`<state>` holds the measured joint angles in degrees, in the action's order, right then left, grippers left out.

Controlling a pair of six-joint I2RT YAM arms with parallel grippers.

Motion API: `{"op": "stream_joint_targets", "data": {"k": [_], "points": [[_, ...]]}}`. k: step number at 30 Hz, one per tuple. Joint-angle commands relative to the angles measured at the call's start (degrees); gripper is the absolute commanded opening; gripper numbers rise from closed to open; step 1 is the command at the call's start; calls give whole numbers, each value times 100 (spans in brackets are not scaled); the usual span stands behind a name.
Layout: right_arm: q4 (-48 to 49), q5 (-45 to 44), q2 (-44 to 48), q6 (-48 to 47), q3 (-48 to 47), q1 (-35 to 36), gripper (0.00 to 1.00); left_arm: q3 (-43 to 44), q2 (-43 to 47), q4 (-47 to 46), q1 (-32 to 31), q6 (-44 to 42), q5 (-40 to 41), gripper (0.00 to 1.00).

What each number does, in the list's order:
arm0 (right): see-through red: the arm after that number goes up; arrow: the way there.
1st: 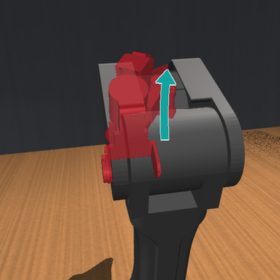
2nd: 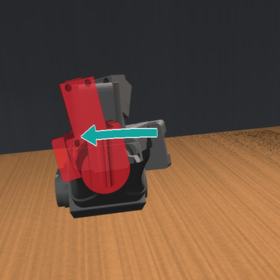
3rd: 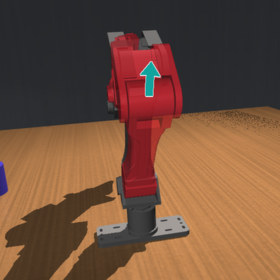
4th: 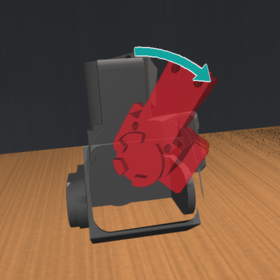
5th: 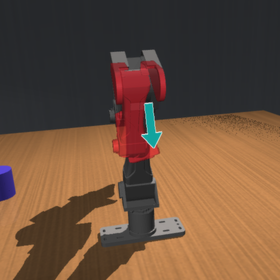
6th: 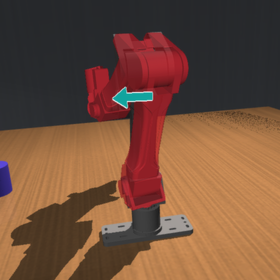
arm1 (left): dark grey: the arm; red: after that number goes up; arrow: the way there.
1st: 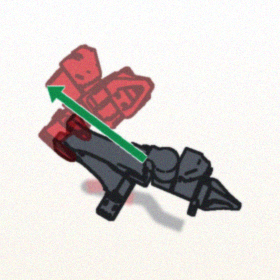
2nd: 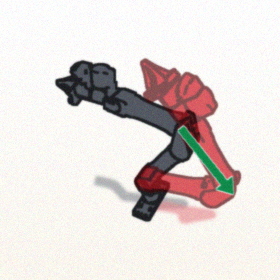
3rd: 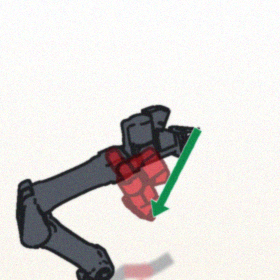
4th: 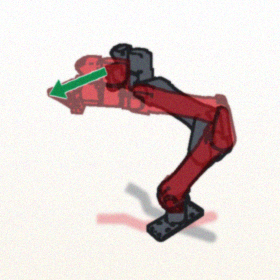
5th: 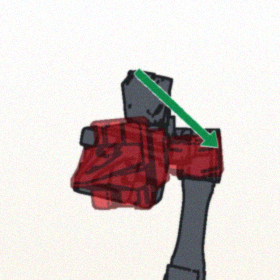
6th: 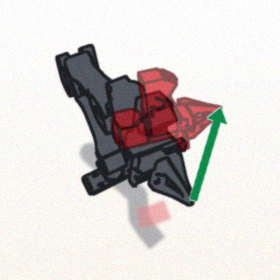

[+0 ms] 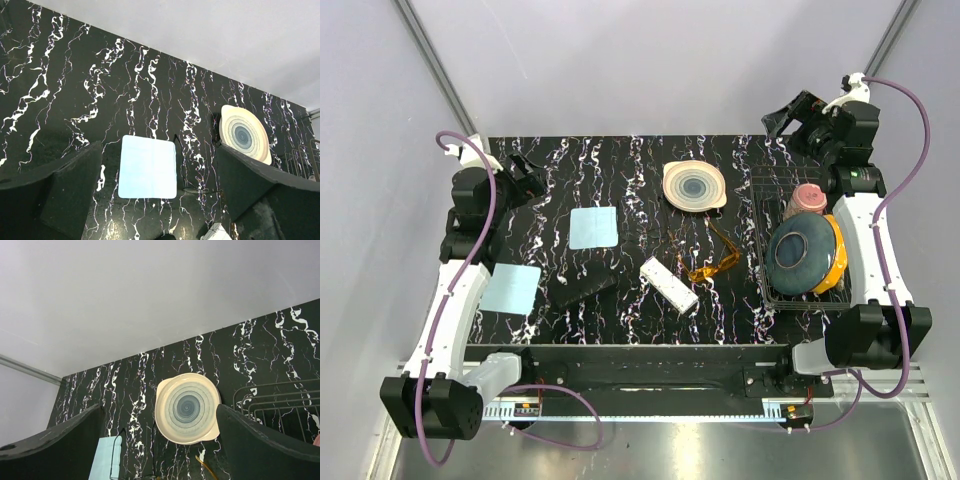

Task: Organize the sunglasses
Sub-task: Pick up the sunglasses case from the center of the board.

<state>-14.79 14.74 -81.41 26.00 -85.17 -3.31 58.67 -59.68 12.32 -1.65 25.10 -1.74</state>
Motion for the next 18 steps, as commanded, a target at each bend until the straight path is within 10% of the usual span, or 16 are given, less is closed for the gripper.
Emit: {"op": "stream_joint_targets", "data": {"k": [1,12,18], "points": [[178,274,20,28,-193,24,100,-111,141,-432,-2,117,-221,99],[-314,1118,-77,-96,-9,67,91,65,-139,410,78,-154,-1520,99],[-692,882,-200,-165,9,603,79,-399,-360,1536,-1239,-410,-1717,81]]}}
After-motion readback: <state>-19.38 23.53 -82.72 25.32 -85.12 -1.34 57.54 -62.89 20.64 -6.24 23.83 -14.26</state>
